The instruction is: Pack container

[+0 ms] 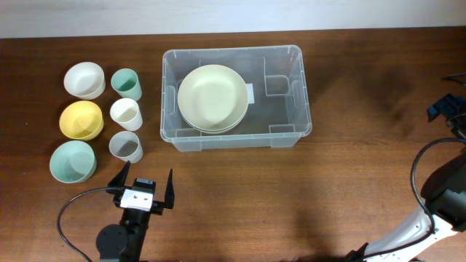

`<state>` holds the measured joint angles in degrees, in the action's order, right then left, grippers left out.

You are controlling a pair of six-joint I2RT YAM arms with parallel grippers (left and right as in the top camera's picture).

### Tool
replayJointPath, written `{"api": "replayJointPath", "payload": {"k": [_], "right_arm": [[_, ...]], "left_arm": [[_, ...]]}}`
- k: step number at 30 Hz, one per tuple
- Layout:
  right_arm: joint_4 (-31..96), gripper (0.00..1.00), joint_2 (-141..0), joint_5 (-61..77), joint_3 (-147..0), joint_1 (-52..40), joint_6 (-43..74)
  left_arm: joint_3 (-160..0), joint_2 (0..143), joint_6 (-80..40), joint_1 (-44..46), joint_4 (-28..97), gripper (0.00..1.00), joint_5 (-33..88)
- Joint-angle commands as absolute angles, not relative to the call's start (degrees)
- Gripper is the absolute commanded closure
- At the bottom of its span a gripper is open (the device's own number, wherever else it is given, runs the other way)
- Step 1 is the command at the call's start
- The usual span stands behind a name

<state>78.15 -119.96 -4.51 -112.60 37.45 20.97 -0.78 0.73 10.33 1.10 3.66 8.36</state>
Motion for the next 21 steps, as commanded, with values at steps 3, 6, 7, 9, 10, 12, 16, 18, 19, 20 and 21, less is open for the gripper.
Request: {"api": "replayJointPath", "payload": {"k": [3,6,7,9,10,12,16,18,19,20,21], "right_arm": [[78.1,0.01,-119.6,-5.2,-112.4,37.5,21.4],[78.1,0.01,-119.6,-5.2,-112.4,37.5,21.4],[78.1,0.01,-119.6,-5.2,-112.4,37.5,21.4],[78.1,0.01,-119.6,-5.2,-112.4,37.5,21.4],[78.1,0.01,-119.6,-5.2,-112.4,37.5,21.4],[78.1,0.01,-119.6,-5.2,-112.4,37.5,21.4],[78.1,0.01,-119.6,-5.2,-112.4,37.5,21.4],[78.1,0.01,-119.6,-5.2,-112.4,37.5,21.4],[78.1,0.01,-119.6,-5.2,-112.4,37.5,21.4],[78.1,0.01,-119.6,-5.2,-112.4,37.5,21.5],[78.1,0.01,-119.6,-5.2,-112.4,37.5,21.4]], "left_arm": [[-0.5,0.3,11.3,1.1,2.8,0.00,8.1],[-0.5,0.3,13.9,1.0,-2.6,0.00,8.1],[-0.5,0.3,14.2,1.0,-4.9,0.00,8.1],[-0.6,0.3,16.4,1.0,-9.6,0.00,8.1],[-1.0,0.5,17.6,1.0,-11.4,0.00,7.4],[-2.5,1.4,18.2,0.8,-12.4,0.00,5.3],[-8.4,7.2,19.0,-0.8,-11.7,0.00,4.0],[-13.0,12.3,19.0,-2.1,-10.8,0.00,4.0],[-15.5,15.2,19.0,-2.8,-10.0,0.00,4.0],[-18.8,18.9,19.0,-3.6,-8.9,0.00,4.0],[-21.8,22.4,19.0,-4.3,-7.6,0.00,4.0]]}}
